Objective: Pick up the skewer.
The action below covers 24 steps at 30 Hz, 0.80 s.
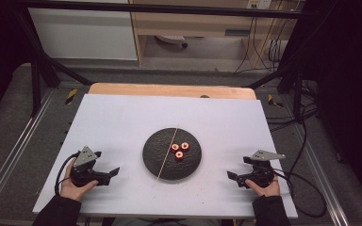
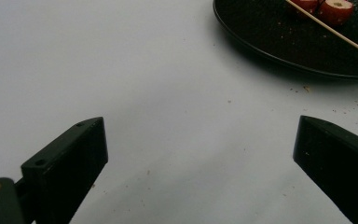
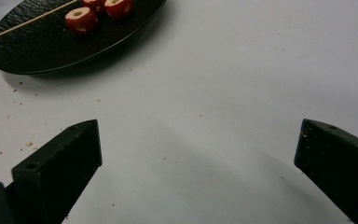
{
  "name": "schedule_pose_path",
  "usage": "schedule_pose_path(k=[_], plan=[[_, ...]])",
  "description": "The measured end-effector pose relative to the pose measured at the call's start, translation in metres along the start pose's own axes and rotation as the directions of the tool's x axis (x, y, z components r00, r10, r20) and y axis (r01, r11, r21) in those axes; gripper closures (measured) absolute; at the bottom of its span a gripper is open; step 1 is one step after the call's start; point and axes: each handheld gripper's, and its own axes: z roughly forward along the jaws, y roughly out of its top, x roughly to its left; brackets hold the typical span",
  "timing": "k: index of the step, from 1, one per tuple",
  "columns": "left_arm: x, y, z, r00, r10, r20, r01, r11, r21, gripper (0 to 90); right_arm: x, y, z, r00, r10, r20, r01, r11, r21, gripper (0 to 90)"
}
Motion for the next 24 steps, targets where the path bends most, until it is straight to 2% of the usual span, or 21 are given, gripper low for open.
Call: schedule_pose_path(k=[11, 17, 24], plan=[[-0.009, 0.007, 0.003, 1.0, -0.007, -0.001, 0.007, 0.9999, 0.009, 3.9, -0.001, 0.001, 0.0, 1.0, -0.002, 0.006, 0.002, 1.0, -0.001, 1.2], [-0.022, 0.016, 0.01, 1.0, -0.001, 0.003, 0.001, 0.9996, 0.028, 4.7, 0.0, 0.0, 0.002, 1.0, 0.002, 0.01, -0.002, 1.0, 0.005, 1.2], [-0.042, 0.037, 0.018, 1.0, 0.004, 0.007, -0.004, 0.9994, 0.033, 6.3, -0.001, 0.001, 0.001, 0.9999, -0.004, 0.014, 0.004, 1.0, 0.007, 1.2]])
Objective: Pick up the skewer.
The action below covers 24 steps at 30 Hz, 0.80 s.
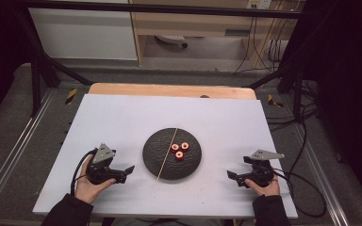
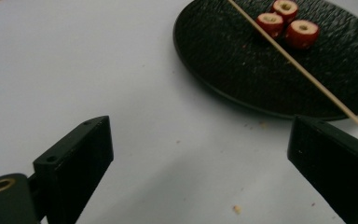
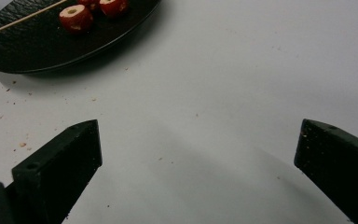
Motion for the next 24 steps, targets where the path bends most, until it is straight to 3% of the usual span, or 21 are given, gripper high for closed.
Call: schedule_pose_path(k=[9, 12, 15, 16, 24], plan=[[-0.024, 0.032, 0.014, 0.9999, 0.003, 0.013, -0.003, 1.0, -0.005, 8.4, 0.0, 0.0, 0.0, 1.0, -0.003, 0.004, 0.003, 1.0, 0.001, 1.2], [-0.038, 0.042, 0.027, 0.9999, 0.009, 0.012, -0.009, 0.9997, 0.02, 12.0, 0.0, 0.0, 0.0, 1.0, -0.002, 0.005, 0.002, 1.0, -0.003, 1.2], [-0.044, 0.045, 0.034, 0.9998, 0.01, 0.015, -0.01, 0.9994, 0.033, 14.9, 0.0, 0.0, 0.0, 1.0, -0.002, 0.006, 0.002, 1.0, 0.001, 1.2], [-0.048, 0.046, 0.038, 0.9998, 0.003, 0.021, -0.004, 0.9992, 0.039, 19.9, 0.0, 0.0, 0.001, 1.0, -0.007, 0.007, 0.007, 1.0, 0.0, 1.3], [-0.075, 0.048, 0.064, 0.9997, -0.02, 0.014, 0.019, 0.9971, 0.074, 34.9, 0.001, 0.0, 0.001, 1.0, 0.0, 0.008, 0.0, 1.0, -0.004, 1.6]])
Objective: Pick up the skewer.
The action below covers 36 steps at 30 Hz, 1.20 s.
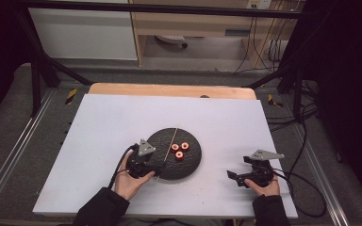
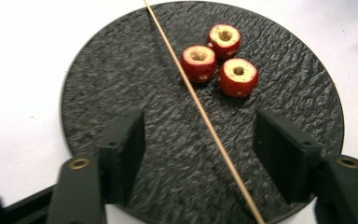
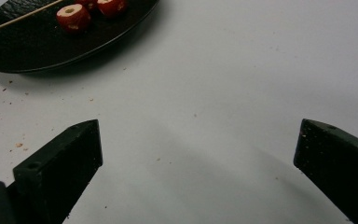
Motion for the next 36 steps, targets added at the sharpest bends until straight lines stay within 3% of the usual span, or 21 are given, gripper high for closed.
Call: schedule_pose_path(k=[3, 6, 12, 36], plan=[[-0.003, -0.001, 0.004, 0.9999, -0.009, -0.008, 0.009, 0.9999, 0.006, 39.3, 0.0, 0.0, 0.0, 1.0, -0.004, 0.002, 0.004, 1.0, -0.001, 1.6], [-0.008, -0.004, 0.008, 0.9996, -0.023, -0.017, 0.023, 0.9997, 0.003, 50.5, 0.0, 0.0, 0.0, 1.0, -0.008, 0.003, 0.008, 1.0, 0.0, 1.7], [-0.013, -0.007, 0.013, 0.999, -0.034, -0.03, 0.034, 0.9994, 0.002, 64.2, 0.0, 0.0, 0.0, 0.9999, -0.011, 0.006, 0.011, 1.0, 0.002, 1.8], [-0.016, -0.013, 0.022, 0.9906, -0.118, -0.07, 0.119, 0.9928, 0.011, 83.3, 0.0, 0.0, 0.001, 0.9999, -0.014, 0.004, 0.014, 1.0, 0.003, 1.9]])
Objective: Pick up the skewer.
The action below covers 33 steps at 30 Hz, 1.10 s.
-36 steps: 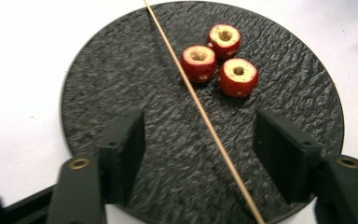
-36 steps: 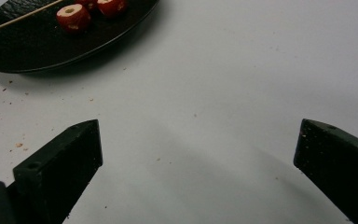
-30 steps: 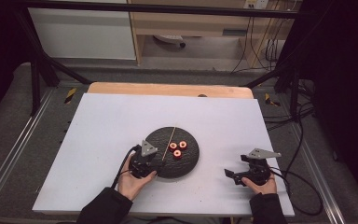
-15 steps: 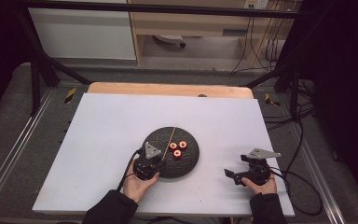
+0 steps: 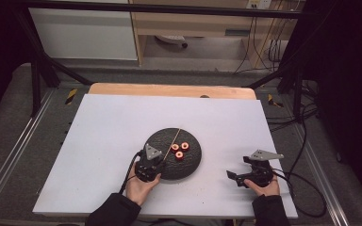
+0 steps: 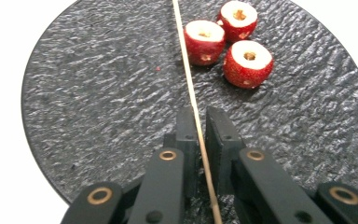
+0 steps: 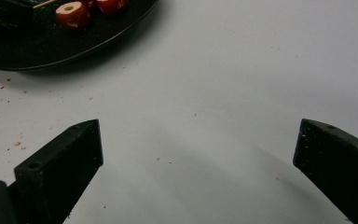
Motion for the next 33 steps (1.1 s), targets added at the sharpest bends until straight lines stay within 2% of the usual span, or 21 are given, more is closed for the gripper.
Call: schedule_pose_path(k=[3, 8, 13, 17, 20, 21, 22, 24, 25, 26, 27, 28, 30, 33], plan=[[0.001, 0.0, -0.001, 0.9998, -0.015, -0.01, 0.015, 0.9999, -0.008, 86.8, 0.0, 0.0, 0.0, 1.0, 0.0, 0.0, 0.0, 1.0, 0.001, 1.9], [0.005, 0.001, -0.005, 0.9995, -0.03, -0.01, 0.03, 0.9991, -0.029, 87.3, 0.0, 0.0, 0.0, 1.0, 0.0, 0.0, 0.0, 1.0, 0.0, 1.9], [0.012, 0.003, -0.013, 0.9994, -0.034, 0.005, 0.034, 0.998, -0.054, 87.4, 0.001, 0.001, -0.001, 0.9999, -0.014, 0.007, 0.014, 1.0, -0.007, 1.3], [0.02, 0.005, -0.022, 0.9994, -0.016, 0.031, 0.018, 0.9976, -0.067, 87.5, 0.005, 0.005, -0.002, 0.9994, -0.031, 0.015, 0.031, 0.999, -0.013, 0.6], [0.028, 0.007, -0.028, 0.9983, 0.001, 0.059, 0.003, 0.9976, -0.07, 87.5, 0.012, 0.012, -0.001, 0.9966, -0.073, 0.039, 0.073, 0.997, -0.011, 0.6], [0.03, 0.008, -0.03, 0.9978, 0.019, 0.063, -0.014, 0.9977, -0.066, 87.5, 0.014, 0.014, 0.0, 0.9952, -0.085, 0.049, 0.085, 0.996, -0.005, 0.6], [0.034, 0.009, -0.032, 0.9959, 0.038, 0.083, -0.033, 0.9974, -0.064, 87.5, 0.016, 0.016, 0.001, 0.993, -0.104, 0.056, 0.104, 0.995, 0.006, 0.6], [0.036, 0.01, -0.033, 0.9944, 0.045, 0.095, -0.039, 0.9975, -0.059, 87.5, 0.021, 0.019, 0.003, 0.9885, -0.14, 0.058, 0.139, 0.99, 0.019, 0.6], [0.037, 0.011, -0.034, 0.9935, 0.059, 0.097, -0.054, 0.9972, -0.052, 87.6, 0.023, 0.021, 0.004, 0.9861, -0.155, 0.061, 0.153, 0.988, 0.025, 0.7], [0.038, 0.013, -0.036, 0.9891, 0.092, 0.115, -0.088, 0.9952, -0.044, 87.6, 0.026, 0.022, 0.005, 0.9837, -0.168, 0.064, 0.166, 0.986, 0.032, 1.1], [0.038, 0.013, -0.036, 0.9891, 0.092, 0.115, -0.088, 0.9952, -0.044, 87.6, 0.028, 0.024, 0.006, 0.9802, -0.187, 0.066, 0.185, 0.982, 0.04, 1.4], [0.039, 0.015, -0.037, 0.9869, 0.108, 0.12, -0.104, 0.9938, -0.039, 87.6, 0.03, 0.026, 0.007, 0.9765, -0.205, 0.067, 0.202, 0.978, 0.045, 1.6], [0.039, 0.017, -0.039, 0.9804, 0.142, 0.137, -0.138, 0.9898, -0.038, 87.6, 0.035, 0.029, 0.009, 0.9686, -0.239, 0.067, 0.236, 0.97, 0.054, 2.3], [0.037, 0.02, -0.041, 0.9688, 0.191, 0.158, -0.188, 0.9816, -0.032, 87.7, 0.044, 0.034, 0.012, 0.9511, -0.3, 0.071, 0.296, 0.953, 0.062, 3.7]])
